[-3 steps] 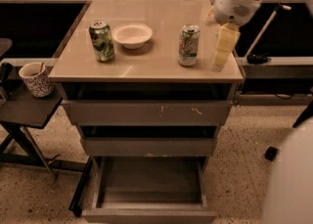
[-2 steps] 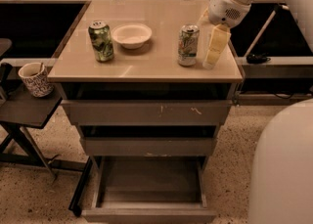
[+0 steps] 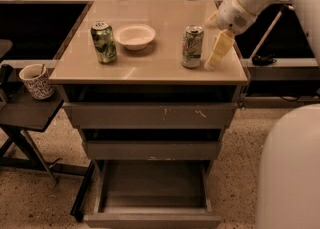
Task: Place green can into bottom drawer
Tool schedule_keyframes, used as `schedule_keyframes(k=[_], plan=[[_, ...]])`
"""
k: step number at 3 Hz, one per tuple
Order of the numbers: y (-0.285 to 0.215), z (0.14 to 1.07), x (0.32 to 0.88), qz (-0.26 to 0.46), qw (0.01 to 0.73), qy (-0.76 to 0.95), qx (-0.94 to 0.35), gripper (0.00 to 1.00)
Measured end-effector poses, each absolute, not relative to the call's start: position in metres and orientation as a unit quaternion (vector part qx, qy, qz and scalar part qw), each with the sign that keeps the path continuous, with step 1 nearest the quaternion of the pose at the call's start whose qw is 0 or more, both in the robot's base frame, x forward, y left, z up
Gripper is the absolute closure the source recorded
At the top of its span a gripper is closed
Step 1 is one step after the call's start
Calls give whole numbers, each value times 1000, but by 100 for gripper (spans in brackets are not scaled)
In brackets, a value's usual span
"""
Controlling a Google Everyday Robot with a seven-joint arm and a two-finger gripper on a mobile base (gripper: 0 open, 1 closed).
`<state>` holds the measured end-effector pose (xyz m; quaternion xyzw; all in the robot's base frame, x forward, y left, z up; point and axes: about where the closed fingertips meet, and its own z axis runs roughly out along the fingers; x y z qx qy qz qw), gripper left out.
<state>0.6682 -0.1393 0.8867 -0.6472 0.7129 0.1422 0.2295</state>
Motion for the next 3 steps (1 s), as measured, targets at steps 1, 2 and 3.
schedule_keyframes(k=[1,2,3], plan=[[-107,868,702,249,305,681,-618,0],[-98,872,712,273,331,668,-608,0],[-96,872,714,273,333,668,-607,0]])
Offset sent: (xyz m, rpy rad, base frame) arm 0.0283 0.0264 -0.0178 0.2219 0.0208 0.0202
